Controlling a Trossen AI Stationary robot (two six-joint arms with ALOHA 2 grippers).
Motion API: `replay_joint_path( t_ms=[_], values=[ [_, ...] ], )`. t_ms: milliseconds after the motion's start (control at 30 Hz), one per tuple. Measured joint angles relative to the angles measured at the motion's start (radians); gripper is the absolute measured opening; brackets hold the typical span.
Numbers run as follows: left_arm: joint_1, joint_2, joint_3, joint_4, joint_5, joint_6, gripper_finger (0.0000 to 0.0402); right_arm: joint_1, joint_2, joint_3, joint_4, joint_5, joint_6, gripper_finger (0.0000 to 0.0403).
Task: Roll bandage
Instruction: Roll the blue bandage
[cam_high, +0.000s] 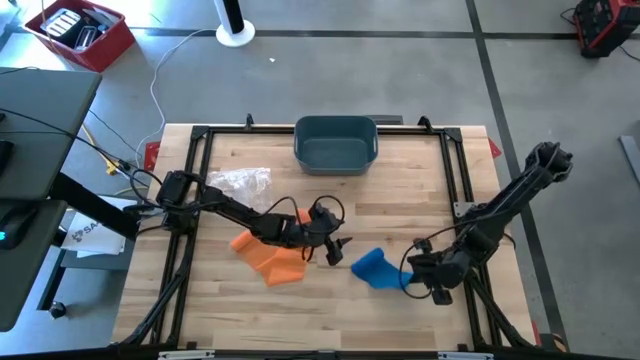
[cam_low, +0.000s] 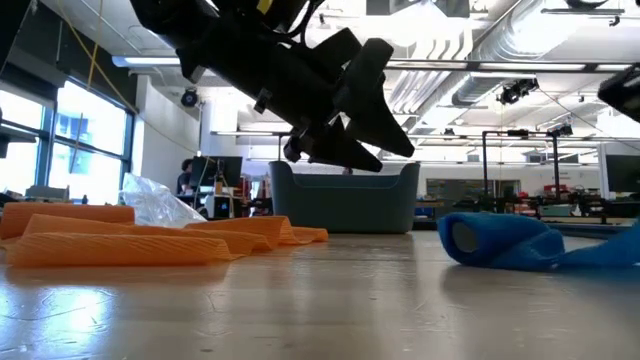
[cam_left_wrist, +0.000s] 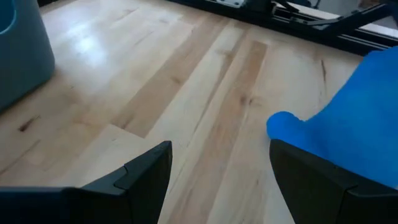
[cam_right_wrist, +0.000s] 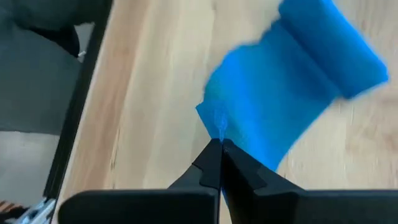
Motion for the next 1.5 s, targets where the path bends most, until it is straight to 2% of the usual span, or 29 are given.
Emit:
replay_joint_path(
  t_ms=[233, 400, 533, 633, 733, 867, 933, 1033, 1200, 1400, 1500],
  values=[
    [-0.005, 0.0, 0.013, -0.02, -0.063, 0.009, 0.0264, 0.002, -0.035, 0.001, 0.082, -0.002, -0.075, 0.0],
    [-0.048, 0.01, 0.07, -0.097, -0.107, 0.072, 0.0264, 0.001, -0.04, 0.001, 0.083, 0.071, -0.085, 0.0],
    [-0.076, 0.053, 0.145, -0.153, -0.125, 0.11, 0.0264, 0.001, -0.039, 0.001, 0.087, 0.08, -0.056, 0.0],
    [-0.081, 0.094, 0.202, -0.175, -0.108, 0.107, 0.0264, 0.002, -0.039, 0.001, 0.096, 0.087, -0.041, 0.0],
    [-0.095, 0.135, 0.255, -0.202, -0.078, 0.083, 0.0264, 0.002, -0.033, 0.001, 0.132, 0.152, -0.034, 0.0],
    [-0.117, 0.167, 0.318, -0.331, -0.049, -0.04, 0.0264, 0.002, -0.018, 0.001, 0.192, 0.237, -0.012, 0.0],
    [-0.123, 0.177, 0.337, -0.365, -0.017, -0.112, 0.0264, 0.003, -0.001, 0.001, 0.228, 0.245, -0.008, 0.0],
    [-0.126, 0.202, 0.348, -0.309, 0.009, -0.174, 0.0264, 0.018, 0.034, 0.001, 0.29, 0.242, 0.043, 0.0],
    [-0.154, 0.258, 0.38, -0.233, 0.013, -0.197, 0.0264, 0.095, 0.136, 0.001, 0.433, 0.241, 0.069, 0.0],
    [-0.16, 0.341, 0.443, -0.251, -0.065, -0.256, 0.0264, 0.184, 0.284, 0.001, 0.649, 0.346, 0.092, 0.0],
    [-0.138, 0.376, 0.478, -0.317, -0.016, -0.28, 0.0264, 0.207, 0.342, 0.002, 0.748, 0.366, 0.085, 0.0]
  ],
)
